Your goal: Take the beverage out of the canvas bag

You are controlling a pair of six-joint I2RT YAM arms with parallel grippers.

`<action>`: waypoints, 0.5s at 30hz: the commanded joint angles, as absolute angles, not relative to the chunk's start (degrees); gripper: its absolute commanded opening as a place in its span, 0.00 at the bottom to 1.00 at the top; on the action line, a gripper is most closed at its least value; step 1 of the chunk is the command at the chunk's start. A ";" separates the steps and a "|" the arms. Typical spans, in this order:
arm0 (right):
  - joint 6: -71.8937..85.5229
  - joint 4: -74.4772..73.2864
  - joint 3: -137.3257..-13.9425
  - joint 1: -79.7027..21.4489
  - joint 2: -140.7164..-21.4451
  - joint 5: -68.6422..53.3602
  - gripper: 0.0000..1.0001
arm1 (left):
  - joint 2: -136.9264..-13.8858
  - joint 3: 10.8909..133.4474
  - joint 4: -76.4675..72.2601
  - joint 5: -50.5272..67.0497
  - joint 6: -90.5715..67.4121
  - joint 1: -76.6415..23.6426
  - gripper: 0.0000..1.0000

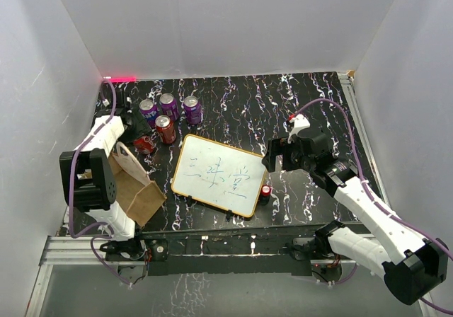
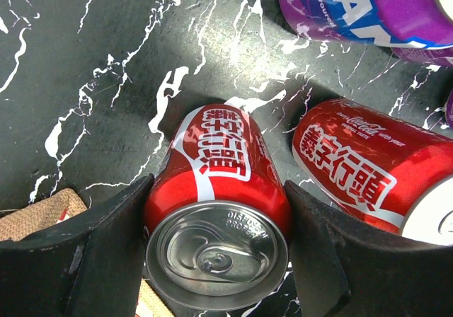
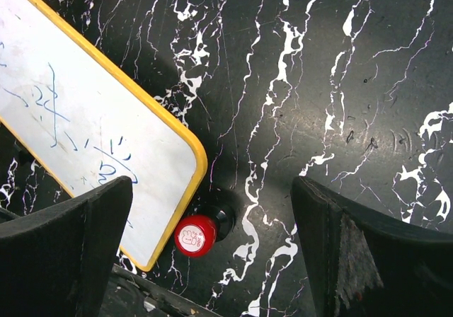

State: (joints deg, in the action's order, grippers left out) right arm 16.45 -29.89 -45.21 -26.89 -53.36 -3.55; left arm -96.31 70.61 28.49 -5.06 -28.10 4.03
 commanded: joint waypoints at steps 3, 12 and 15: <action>16.02 -27.96 -46.56 -27.18 -53.26 -2.45 0.98 | -97.46 75.07 28.32 -3.13 -25.88 4.21 0.15; 16.07 -27.91 -46.49 -27.16 -53.77 -2.60 0.98 | -96.22 75.40 30.07 -3.08 -22.64 4.22 0.61; 16.07 -27.88 -46.49 -27.10 -53.88 -2.56 0.98 | -95.62 75.62 30.47 -2.79 -22.01 4.19 0.75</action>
